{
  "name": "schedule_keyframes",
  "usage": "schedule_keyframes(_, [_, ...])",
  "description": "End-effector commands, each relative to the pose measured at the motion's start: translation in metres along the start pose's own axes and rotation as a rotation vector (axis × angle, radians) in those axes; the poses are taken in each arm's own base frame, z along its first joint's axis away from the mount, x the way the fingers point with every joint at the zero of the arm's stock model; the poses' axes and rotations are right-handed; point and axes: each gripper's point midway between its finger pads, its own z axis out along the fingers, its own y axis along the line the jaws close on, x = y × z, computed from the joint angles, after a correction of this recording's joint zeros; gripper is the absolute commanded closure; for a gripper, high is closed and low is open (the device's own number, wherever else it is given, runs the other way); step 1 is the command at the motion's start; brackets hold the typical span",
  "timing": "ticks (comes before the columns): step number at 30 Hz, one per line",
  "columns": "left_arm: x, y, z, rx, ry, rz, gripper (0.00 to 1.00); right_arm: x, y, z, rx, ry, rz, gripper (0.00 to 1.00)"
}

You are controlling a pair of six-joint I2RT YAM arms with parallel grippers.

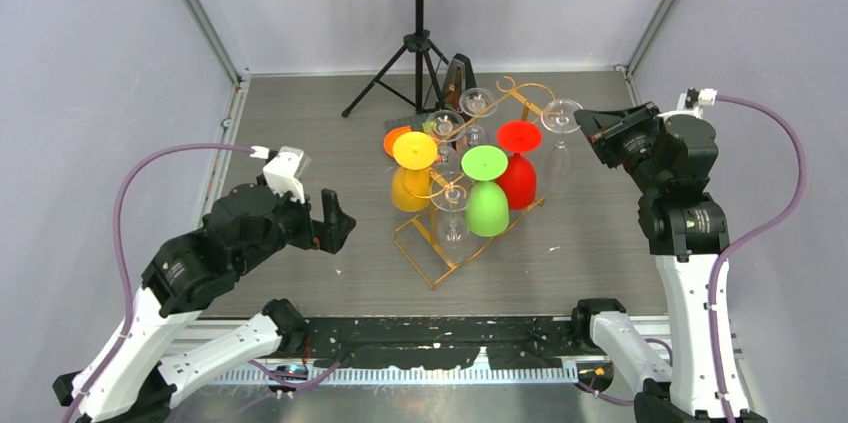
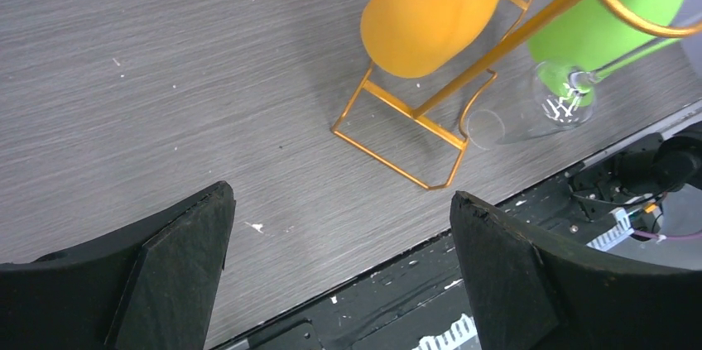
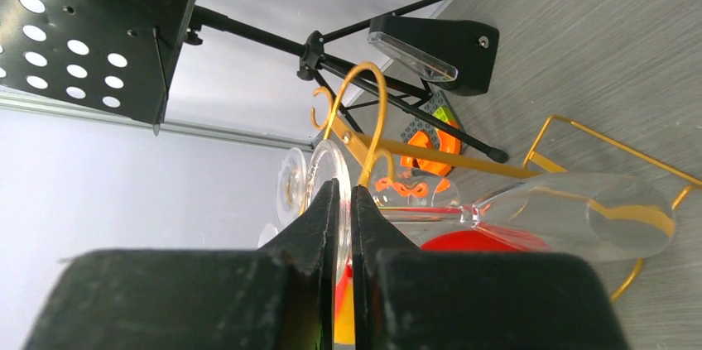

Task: Take the wine glass off the wine glass rack
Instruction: Pick up the wine glass from the wine rack.

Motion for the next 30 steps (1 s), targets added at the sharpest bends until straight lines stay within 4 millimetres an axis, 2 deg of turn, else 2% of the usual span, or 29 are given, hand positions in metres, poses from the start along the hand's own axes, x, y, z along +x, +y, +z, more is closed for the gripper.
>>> schedule_keyframes(1, [-0.019,-0.009,-0.018,0.054,-0.07,-0.03,0.0,-0.014,0.014,-0.017,-0.033,-0.065,-0.033,0.94])
schedule_keyframes(9, [-0.025,-0.01,-0.029,0.077,-0.106,-0.044,0.0,-0.012,0.012,-0.024,-0.032,-0.065,-0.049,0.94])
schedule_keyframes(16, [-0.036,-0.015,-0.043,0.112,-0.128,-0.049,0.01,-0.008,0.021,-0.05,-0.07,-0.049,-0.132,0.94])
schedule_keyframes(22, [-0.043,-0.025,-0.056,0.173,-0.148,-0.043,0.0,0.002,0.037,-0.077,-0.144,0.001,-0.236,0.94])
schedule_keyframes(28, [-0.054,-0.044,-0.069,0.278,-0.159,-0.054,0.01,-0.002,0.071,-0.116,-0.246,0.004,-0.392,0.94])
schedule_keyframes(29, [-0.057,-0.048,-0.072,0.298,-0.163,-0.057,0.0,0.0,0.07,-0.118,-0.24,0.022,-0.419,0.94])
schedule_keyframes(30, [-0.06,-0.051,-0.075,0.313,-0.168,-0.06,0.0,-0.004,0.079,-0.127,-0.262,0.006,-0.443,0.94])
